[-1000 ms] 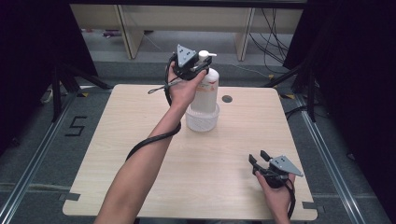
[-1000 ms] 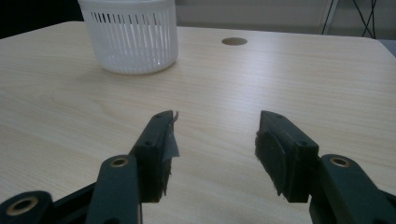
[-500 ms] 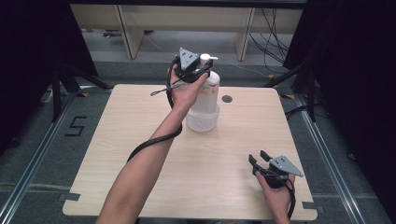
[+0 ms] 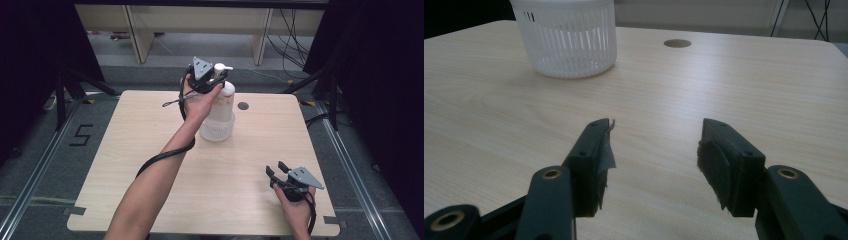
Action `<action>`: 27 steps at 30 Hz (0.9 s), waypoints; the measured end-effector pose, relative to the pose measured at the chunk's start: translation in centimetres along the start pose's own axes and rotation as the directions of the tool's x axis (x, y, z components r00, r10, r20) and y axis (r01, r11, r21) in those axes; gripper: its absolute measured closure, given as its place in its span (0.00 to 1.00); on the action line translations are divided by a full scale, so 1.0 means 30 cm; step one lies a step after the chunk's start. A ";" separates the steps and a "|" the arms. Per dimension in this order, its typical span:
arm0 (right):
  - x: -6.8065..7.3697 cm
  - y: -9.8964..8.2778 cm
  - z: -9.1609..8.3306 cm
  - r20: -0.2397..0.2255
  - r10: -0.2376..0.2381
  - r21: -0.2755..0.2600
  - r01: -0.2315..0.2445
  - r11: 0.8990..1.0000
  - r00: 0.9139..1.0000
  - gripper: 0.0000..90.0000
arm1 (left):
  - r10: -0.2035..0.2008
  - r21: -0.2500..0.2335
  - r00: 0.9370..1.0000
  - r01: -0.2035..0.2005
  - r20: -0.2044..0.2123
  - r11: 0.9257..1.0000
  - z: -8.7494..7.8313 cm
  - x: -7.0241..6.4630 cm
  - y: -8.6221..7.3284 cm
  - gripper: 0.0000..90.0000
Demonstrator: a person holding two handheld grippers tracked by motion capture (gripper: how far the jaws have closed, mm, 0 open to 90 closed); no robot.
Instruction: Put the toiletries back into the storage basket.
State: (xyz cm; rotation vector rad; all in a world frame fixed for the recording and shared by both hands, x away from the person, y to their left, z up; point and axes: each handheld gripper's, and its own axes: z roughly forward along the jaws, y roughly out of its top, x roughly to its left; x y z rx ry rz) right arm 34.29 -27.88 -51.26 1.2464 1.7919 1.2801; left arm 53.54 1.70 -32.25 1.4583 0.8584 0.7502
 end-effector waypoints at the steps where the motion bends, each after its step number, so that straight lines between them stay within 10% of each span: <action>1: 0.001 0.000 0.000 0.000 0.003 0.001 -0.003 1.000 1.000 0.52 | 0.000 0.002 1.000 0.000 -0.001 1.000 0.000 0.001 -0.003 0.66; 27: 0.004 0.000 -0.001 -0.010 0.009 0.009 -0.009 1.000 1.000 0.52 | -0.002 0.050 1.000 0.003 -0.016 0.999 -0.010 0.010 -0.084 0.66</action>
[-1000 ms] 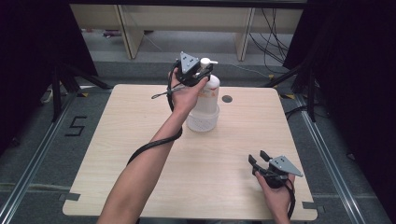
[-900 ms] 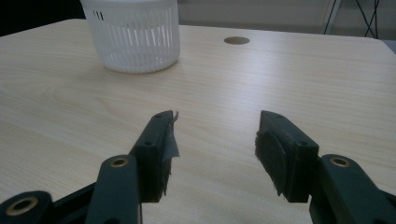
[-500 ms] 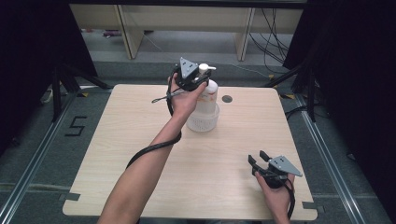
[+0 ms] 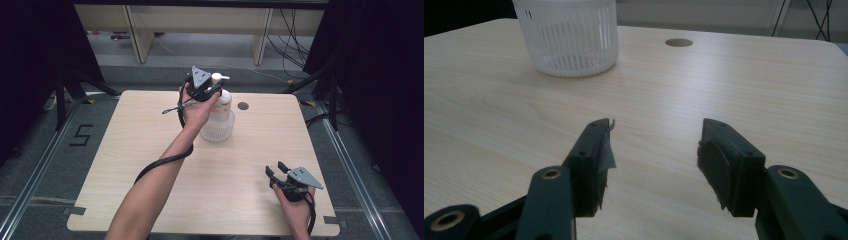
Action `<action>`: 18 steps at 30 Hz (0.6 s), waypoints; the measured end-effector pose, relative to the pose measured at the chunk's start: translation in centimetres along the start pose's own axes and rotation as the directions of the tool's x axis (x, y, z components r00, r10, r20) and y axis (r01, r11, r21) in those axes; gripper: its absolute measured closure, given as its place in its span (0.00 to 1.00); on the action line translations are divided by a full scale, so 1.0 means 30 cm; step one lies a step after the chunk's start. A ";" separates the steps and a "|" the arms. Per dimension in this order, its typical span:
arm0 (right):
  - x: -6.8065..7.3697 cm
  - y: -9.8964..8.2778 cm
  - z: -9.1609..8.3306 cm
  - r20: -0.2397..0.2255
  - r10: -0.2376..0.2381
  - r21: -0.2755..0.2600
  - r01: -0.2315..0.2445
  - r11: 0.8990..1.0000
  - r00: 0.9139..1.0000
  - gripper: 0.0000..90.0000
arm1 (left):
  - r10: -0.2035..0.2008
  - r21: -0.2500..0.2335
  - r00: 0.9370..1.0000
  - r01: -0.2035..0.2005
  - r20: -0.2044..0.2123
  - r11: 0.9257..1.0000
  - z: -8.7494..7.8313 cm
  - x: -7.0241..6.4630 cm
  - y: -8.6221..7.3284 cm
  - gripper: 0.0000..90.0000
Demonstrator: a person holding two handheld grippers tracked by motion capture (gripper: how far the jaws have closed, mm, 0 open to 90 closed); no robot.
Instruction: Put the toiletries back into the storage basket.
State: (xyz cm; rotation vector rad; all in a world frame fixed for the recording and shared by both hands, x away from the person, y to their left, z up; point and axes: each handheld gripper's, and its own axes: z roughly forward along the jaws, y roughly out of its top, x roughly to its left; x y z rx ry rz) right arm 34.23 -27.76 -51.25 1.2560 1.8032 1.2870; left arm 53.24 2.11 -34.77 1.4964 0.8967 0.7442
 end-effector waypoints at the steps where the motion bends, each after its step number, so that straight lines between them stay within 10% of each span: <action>1: 0.001 -0.001 0.001 0.005 0.001 -0.006 -0.001 1.000 1.000 0.52 | 0.000 0.000 1.000 0.000 0.001 1.000 0.000 -0.001 -0.002 0.66; 18: 0.001 0.000 0.001 -0.007 -0.007 -0.002 0.007 1.000 1.000 0.52 | 0.006 0.024 1.000 -0.006 0.003 1.000 -0.002 -0.011 -0.036 0.66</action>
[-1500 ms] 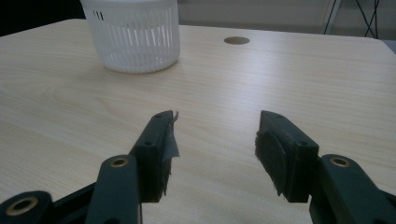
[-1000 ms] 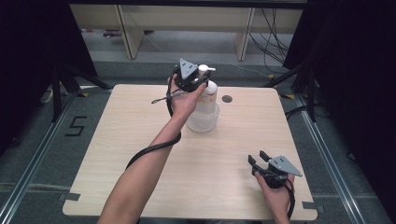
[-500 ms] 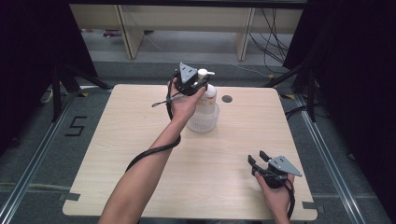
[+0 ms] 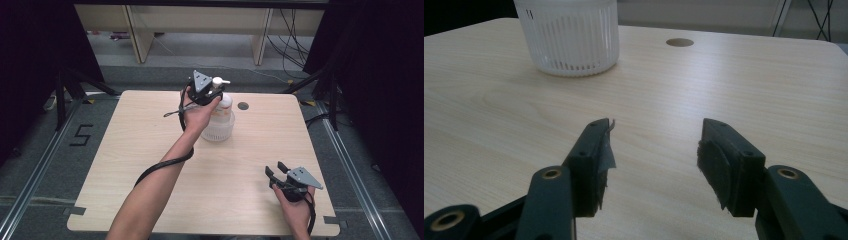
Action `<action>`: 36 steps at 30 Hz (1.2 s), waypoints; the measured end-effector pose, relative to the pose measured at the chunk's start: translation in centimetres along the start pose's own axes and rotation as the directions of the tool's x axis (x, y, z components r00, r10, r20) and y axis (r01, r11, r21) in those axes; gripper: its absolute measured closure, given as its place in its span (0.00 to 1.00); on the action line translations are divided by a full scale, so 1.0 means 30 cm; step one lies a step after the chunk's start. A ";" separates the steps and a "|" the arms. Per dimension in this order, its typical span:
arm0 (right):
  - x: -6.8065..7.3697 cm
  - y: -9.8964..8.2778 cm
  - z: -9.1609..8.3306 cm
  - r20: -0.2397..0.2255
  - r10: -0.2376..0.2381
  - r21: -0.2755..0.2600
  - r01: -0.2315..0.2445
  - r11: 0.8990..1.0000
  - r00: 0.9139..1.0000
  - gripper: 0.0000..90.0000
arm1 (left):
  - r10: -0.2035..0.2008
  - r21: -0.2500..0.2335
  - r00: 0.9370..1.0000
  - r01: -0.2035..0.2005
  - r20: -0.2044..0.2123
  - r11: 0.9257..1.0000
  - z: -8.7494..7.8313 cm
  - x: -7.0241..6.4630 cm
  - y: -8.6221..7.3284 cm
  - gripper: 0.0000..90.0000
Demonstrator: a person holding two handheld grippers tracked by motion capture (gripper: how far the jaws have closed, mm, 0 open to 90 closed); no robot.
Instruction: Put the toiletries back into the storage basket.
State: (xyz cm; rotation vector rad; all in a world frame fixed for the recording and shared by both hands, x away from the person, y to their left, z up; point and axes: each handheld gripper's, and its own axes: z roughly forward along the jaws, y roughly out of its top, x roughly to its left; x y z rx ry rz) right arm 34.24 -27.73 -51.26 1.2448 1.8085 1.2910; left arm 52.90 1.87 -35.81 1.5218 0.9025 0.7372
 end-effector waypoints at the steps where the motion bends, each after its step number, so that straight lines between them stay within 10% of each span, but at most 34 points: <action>1: 0.000 0.000 0.000 0.000 0.000 0.001 0.000 1.000 1.000 0.52 | 0.000 0.001 1.000 0.000 0.000 1.000 0.000 -0.001 -0.004 0.66; 36: 0.003 -0.001 0.002 0.031 -0.045 -0.017 0.046 0.999 0.999 0.52 | -0.032 0.029 0.999 0.032 0.008 0.999 -0.011 0.010 -0.017 0.54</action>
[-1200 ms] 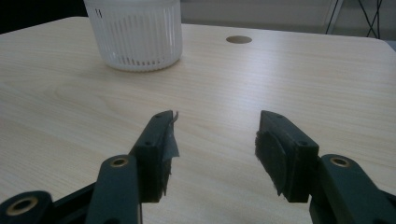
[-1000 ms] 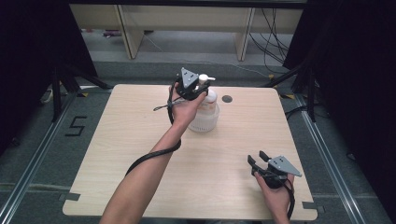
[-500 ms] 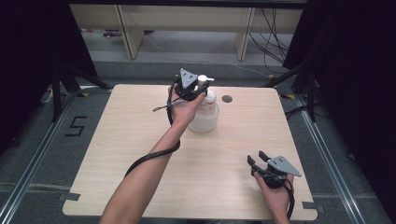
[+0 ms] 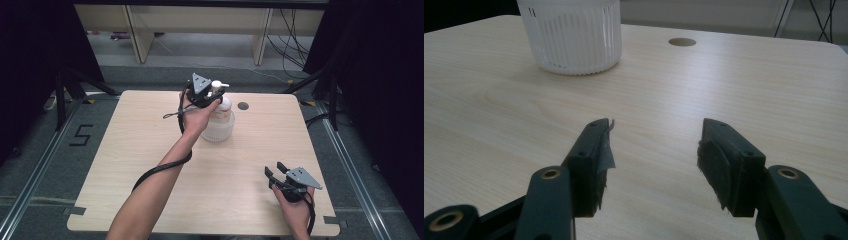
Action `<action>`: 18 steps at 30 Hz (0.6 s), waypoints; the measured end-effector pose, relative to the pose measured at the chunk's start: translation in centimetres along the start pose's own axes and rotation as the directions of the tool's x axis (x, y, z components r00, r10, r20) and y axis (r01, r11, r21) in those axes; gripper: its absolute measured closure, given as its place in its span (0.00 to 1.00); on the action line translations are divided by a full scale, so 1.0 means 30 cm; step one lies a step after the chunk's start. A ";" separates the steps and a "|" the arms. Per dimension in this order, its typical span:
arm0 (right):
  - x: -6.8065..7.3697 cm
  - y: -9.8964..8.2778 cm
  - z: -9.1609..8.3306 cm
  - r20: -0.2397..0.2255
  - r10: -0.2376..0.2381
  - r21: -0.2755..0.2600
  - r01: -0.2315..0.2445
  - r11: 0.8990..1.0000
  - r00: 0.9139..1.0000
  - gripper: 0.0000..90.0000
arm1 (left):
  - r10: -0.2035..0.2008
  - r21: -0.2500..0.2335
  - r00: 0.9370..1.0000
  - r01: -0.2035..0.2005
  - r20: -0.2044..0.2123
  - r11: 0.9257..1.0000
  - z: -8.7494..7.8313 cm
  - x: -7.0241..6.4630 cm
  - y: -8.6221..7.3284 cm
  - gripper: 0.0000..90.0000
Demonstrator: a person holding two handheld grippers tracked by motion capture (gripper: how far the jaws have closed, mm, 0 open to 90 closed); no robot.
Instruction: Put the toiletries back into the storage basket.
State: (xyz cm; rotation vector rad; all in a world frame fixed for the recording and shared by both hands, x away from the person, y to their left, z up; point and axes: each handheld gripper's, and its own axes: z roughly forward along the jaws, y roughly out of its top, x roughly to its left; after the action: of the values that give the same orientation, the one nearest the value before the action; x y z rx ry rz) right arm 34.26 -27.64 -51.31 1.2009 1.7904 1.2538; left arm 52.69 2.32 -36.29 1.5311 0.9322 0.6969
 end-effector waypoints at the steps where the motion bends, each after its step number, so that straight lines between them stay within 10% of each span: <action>1: 0.000 0.000 0.000 0.000 0.000 0.000 0.000 1.000 1.000 0.52 | 0.000 0.000 1.000 0.000 0.000 1.000 0.000 0.000 0.000 0.52; 18: 0.002 -0.001 0.001 -0.003 0.004 -0.006 -0.004 1.000 1.000 0.51 | 0.033 0.015 0.999 -0.034 0.041 0.999 -0.071 -0.017 0.020 0.36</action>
State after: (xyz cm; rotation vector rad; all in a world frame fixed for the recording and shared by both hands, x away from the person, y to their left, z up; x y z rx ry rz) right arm 34.25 -27.58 -51.33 1.2003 1.7861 1.2633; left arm 50.74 2.96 -35.29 1.5725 0.8855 0.6812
